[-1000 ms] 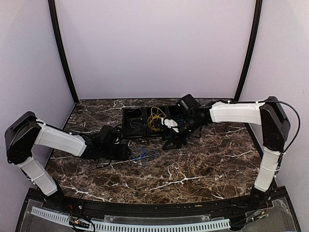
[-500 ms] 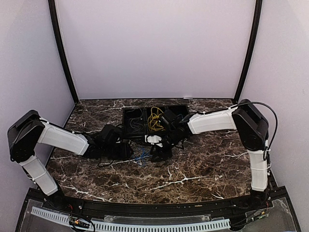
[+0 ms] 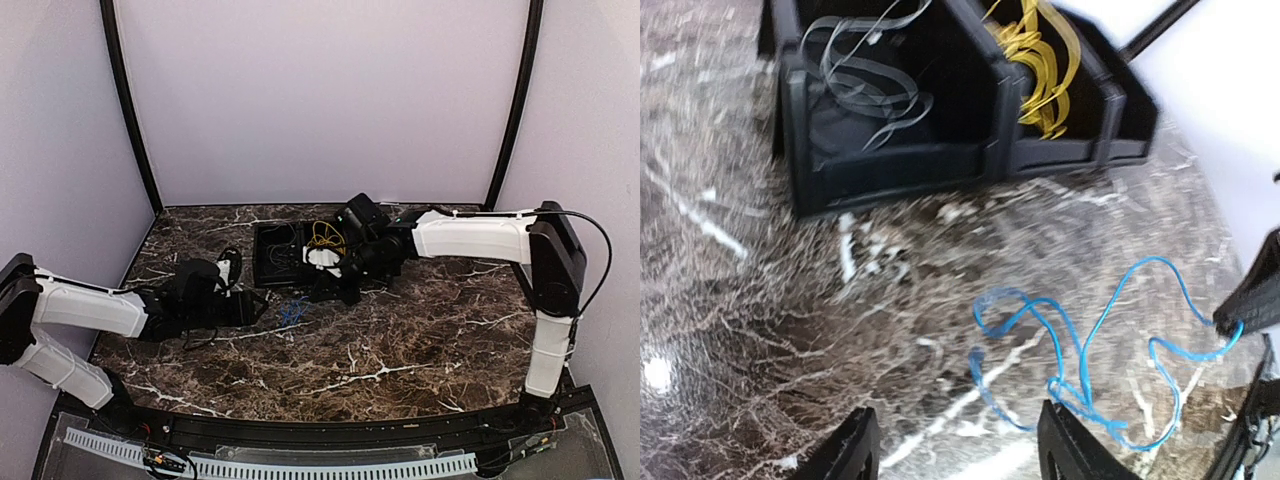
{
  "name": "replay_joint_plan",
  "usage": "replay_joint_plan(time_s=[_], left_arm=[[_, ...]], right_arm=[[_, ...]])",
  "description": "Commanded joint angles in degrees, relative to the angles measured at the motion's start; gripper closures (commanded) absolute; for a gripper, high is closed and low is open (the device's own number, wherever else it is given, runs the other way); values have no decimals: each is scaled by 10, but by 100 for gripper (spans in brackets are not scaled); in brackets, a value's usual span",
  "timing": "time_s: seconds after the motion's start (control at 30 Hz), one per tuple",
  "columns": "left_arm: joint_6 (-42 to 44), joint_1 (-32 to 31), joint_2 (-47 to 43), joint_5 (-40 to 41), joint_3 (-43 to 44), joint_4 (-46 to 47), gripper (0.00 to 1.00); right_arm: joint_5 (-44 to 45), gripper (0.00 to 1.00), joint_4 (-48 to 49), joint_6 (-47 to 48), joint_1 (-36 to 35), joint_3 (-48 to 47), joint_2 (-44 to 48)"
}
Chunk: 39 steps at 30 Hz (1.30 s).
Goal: Untangle the cables
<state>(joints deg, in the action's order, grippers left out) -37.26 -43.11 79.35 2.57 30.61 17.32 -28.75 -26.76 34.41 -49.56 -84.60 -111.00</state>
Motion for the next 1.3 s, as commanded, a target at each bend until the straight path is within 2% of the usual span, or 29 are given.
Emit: replay_joint_plan(time_s=[0.0, 0.17, 0.4, 0.67, 0.87, 1.0, 1.27], left_arm=[[63, 0, -82, -33, -52, 81, 43], [99, -4, -142, -79, -86, 124, 43], [130, -26, -118, -166, -87, 194, 42], [172, -59, -75, -122, -63, 228, 38], [194, -62, -40, -135, -42, 243, 40], [199, -62, -22, -127, -35, 258, 47], [227, -63, -8, -66, -29, 256, 82]], right_arm=[[-22, 100, -54, -13, -4, -35, 53], [-23, 100, -87, -24, -4, -65, 83], [-14, 100, -105, -41, -2, -96, 98], [-24, 100, -117, -57, 0, -111, 108], [-28, 100, -116, -68, 1, -117, 114], [-36, 100, -117, -74, 3, -120, 116], [-59, 100, -119, -89, 22, -128, 120]])
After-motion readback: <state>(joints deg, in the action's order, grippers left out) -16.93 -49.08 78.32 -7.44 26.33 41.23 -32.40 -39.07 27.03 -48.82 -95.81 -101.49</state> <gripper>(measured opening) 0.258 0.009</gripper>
